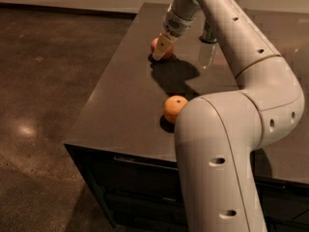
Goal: Move apple near orange
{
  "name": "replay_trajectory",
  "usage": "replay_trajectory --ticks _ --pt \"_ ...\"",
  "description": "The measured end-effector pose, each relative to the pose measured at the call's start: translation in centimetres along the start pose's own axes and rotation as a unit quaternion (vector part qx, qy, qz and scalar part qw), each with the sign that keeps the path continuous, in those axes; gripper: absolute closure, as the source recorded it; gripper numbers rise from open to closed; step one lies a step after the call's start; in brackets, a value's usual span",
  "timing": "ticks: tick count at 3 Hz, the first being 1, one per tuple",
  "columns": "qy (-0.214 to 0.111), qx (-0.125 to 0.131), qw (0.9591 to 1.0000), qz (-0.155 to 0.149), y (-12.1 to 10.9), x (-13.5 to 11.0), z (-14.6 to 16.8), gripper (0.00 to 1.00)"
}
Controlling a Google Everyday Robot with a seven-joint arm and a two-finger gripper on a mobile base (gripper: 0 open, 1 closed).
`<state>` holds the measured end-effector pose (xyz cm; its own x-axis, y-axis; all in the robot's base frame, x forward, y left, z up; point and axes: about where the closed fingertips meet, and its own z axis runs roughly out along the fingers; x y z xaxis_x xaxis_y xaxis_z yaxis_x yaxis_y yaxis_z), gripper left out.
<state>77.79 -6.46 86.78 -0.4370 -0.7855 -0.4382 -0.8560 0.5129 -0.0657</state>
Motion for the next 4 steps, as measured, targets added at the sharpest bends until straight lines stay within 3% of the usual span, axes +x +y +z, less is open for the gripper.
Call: replay_trajectory --ticks 1,2,3,4 --pt "0.001 0.007 1.0000 -0.004 0.0 -0.1 -1.2 0.64" --pt "-0.007 0.015 0.9997 -0.018 0.3 0.4 -4.4 0.88" --pt "-0.008 0.013 0.9992 -0.037 1.2 3.0 -7.8 1.00" --pt "-0.011 -0.007 0.9981 -0.061 2.9 6.9 -10.0 1.00"
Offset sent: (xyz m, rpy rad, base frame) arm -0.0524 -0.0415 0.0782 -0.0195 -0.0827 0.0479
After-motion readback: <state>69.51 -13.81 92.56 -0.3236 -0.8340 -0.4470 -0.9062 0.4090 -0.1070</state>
